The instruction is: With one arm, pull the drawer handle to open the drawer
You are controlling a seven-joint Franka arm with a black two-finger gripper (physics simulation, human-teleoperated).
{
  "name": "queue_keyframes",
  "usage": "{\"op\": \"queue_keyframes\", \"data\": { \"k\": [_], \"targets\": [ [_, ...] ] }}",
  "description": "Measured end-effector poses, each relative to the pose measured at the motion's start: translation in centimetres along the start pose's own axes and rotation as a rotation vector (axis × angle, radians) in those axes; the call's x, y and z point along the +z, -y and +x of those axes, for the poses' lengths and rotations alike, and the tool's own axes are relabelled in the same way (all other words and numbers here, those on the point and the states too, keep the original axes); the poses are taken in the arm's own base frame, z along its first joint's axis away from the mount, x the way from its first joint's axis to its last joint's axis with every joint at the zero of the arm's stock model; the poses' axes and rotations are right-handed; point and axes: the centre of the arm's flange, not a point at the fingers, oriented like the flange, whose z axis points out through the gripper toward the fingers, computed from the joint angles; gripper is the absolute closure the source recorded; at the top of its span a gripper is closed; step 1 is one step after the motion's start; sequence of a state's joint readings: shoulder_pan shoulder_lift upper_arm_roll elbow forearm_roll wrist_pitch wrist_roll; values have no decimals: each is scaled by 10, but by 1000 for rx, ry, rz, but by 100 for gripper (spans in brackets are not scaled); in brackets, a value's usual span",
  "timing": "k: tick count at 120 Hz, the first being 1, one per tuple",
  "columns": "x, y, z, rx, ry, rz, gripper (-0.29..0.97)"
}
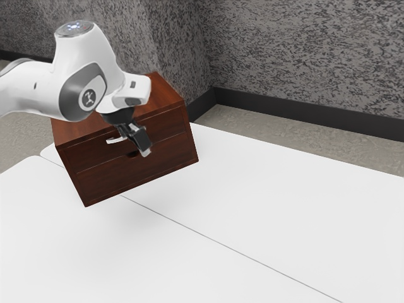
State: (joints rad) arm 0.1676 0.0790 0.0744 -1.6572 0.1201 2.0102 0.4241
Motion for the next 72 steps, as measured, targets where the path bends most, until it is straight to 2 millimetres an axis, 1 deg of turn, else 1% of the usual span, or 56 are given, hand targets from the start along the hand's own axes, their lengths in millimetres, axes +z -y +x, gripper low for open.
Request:
{"op": "queue_keyframes", "data": {
  "k": [10,17,22,34,41,59,72],
  "targets": [
    [5,23,-12,-2,8,7,0],
    [7,32,-16,6,13,11,0],
    [10,32,-14,25,13,11,0],
    [11,18,-1,89,2,8,0],
    [11,15,2,113,-3,8,0],
    [15,23,6,143,-6,12,0],
    [17,30,4,154,-4,16,0]
  ]
}}
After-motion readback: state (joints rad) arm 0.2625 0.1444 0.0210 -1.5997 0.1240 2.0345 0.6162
